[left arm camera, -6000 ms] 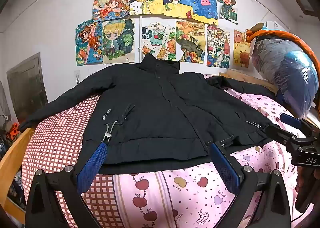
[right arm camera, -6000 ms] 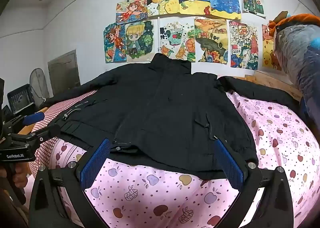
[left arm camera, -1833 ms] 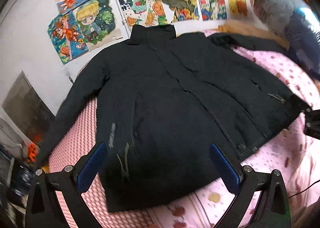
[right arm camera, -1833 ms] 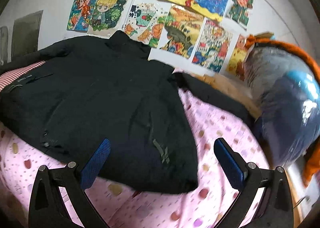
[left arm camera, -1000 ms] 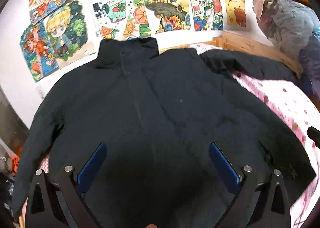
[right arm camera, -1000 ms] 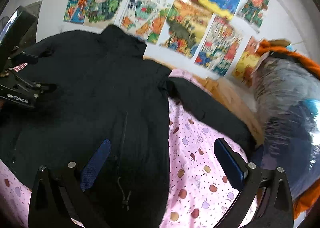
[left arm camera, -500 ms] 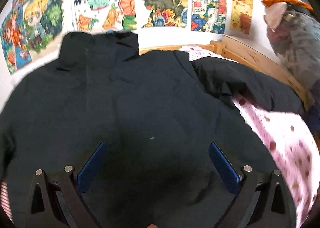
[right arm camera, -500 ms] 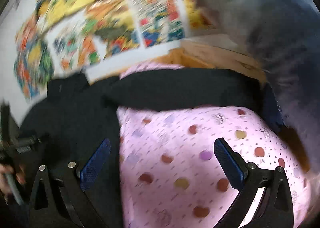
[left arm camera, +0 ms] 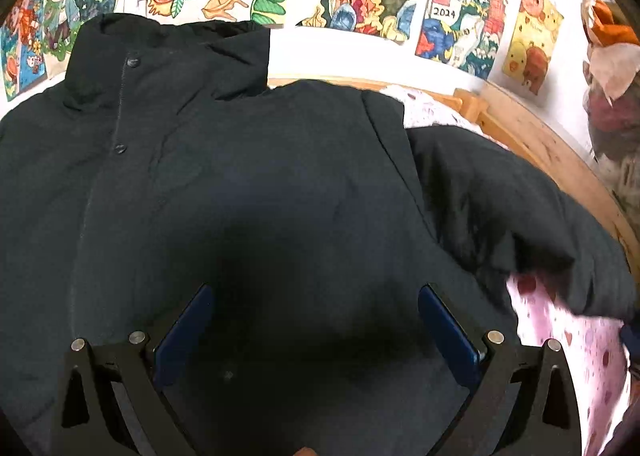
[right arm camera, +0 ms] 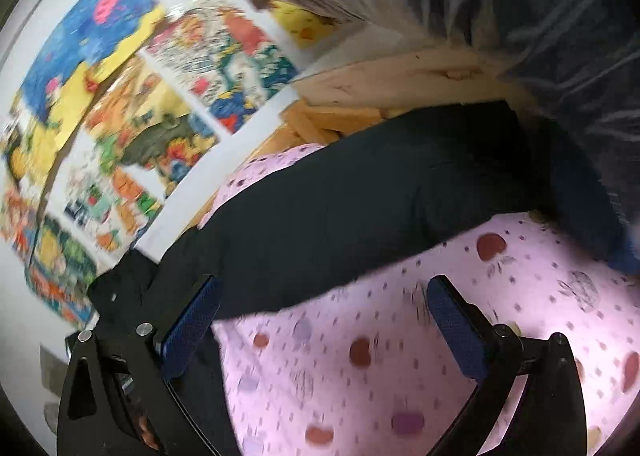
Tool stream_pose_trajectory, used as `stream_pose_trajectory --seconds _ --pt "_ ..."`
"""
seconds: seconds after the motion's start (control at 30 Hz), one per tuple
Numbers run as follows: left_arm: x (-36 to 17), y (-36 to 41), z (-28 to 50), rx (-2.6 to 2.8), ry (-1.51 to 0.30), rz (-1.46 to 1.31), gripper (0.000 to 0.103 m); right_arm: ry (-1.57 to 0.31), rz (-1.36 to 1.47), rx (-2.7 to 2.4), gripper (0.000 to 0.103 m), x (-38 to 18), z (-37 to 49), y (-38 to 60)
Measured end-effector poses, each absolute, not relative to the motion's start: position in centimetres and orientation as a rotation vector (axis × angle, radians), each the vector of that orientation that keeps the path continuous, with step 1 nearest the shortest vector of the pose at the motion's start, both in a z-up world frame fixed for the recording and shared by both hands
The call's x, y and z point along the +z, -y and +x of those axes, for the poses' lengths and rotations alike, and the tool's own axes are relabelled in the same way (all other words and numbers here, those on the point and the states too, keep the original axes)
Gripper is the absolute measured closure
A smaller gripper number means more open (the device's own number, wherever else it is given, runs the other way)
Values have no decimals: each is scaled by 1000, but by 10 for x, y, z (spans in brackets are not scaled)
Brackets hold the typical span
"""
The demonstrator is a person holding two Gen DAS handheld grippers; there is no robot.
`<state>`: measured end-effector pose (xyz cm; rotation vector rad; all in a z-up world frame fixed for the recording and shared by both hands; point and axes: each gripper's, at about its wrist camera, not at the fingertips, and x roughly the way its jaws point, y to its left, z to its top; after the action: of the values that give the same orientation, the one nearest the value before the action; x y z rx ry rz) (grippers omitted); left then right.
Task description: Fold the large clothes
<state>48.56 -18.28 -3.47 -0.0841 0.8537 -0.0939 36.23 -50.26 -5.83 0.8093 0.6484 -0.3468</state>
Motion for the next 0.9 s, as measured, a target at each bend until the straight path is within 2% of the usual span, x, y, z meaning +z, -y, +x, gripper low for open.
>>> stream_pose_trajectory --seconds 0.07,0.13,0.27,0.37,0.57,0.8,0.9 --pt "-38 186 491 -109 -851 -86 0 -663 824 -363 32 -70 371 506" --pt "-44 189 498 -96 -868 -80 0 -659 840 -375 41 -77 378 508" --pt "-62 193 510 -56 -919 -37 0 -636 859 -421 78 -82 387 511" --pt "-63 196 509 -58 -926 -2 0 -597 789 -436 94 -70 384 506" --pt "-13 147 473 -135 -788 -160 0 -426 501 -420 98 -10 382 469" --pt "37 65 425 -73 -775 -150 0 -253 164 -296 98 64 404 377" --pt "49 7 390 -18 -777 -163 0 -201 15 -206 98 82 408 326"
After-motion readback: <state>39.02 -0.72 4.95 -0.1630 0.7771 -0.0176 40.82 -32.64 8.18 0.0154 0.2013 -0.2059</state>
